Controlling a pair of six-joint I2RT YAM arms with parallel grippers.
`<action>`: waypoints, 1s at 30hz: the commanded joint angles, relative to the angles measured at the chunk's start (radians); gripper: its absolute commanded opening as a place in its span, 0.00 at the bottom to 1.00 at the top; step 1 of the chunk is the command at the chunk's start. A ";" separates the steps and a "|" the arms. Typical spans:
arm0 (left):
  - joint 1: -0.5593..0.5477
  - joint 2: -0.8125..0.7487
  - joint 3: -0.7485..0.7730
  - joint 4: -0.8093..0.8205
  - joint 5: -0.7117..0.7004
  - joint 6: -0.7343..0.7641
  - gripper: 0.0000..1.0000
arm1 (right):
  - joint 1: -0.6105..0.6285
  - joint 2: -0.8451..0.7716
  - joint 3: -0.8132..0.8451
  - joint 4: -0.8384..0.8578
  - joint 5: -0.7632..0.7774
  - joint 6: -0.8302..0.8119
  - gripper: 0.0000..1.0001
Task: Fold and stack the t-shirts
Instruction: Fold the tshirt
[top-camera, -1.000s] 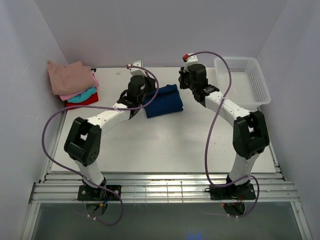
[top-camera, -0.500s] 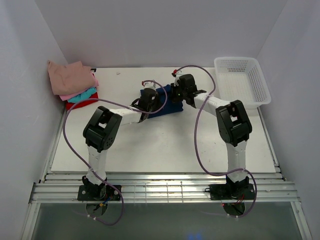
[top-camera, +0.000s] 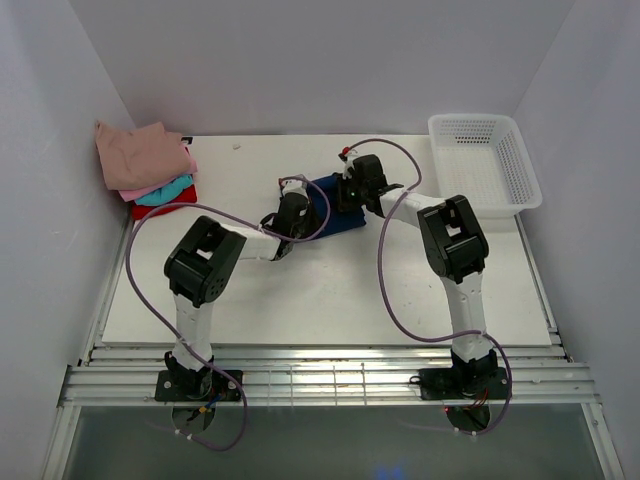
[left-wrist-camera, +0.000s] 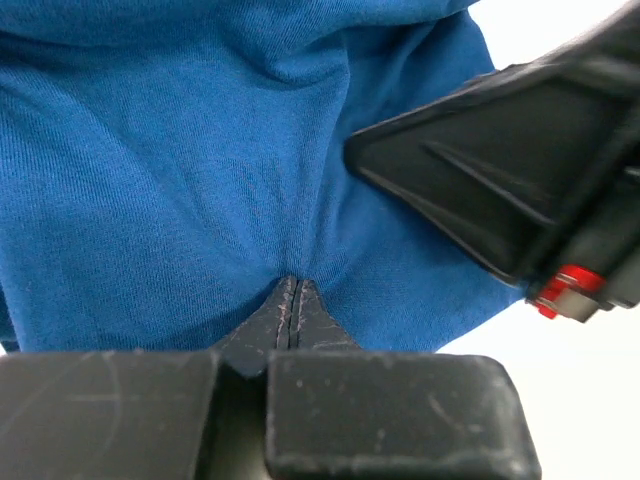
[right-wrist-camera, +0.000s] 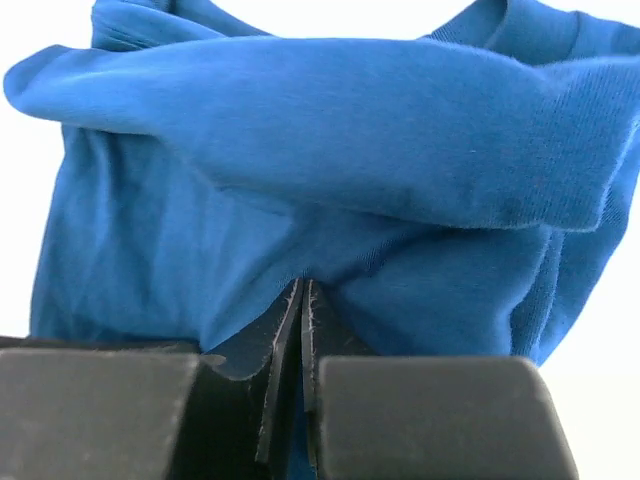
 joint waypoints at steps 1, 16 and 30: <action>-0.027 -0.029 -0.069 -0.050 0.008 -0.008 0.00 | 0.002 0.017 0.044 0.049 -0.025 0.025 0.08; -0.147 -0.068 -0.287 0.005 -0.008 -0.048 0.00 | 0.002 0.025 0.027 0.097 -0.051 0.068 0.08; -0.236 -0.206 -0.524 0.016 -0.086 -0.074 0.00 | 0.002 -0.055 -0.059 0.170 -0.051 0.087 0.08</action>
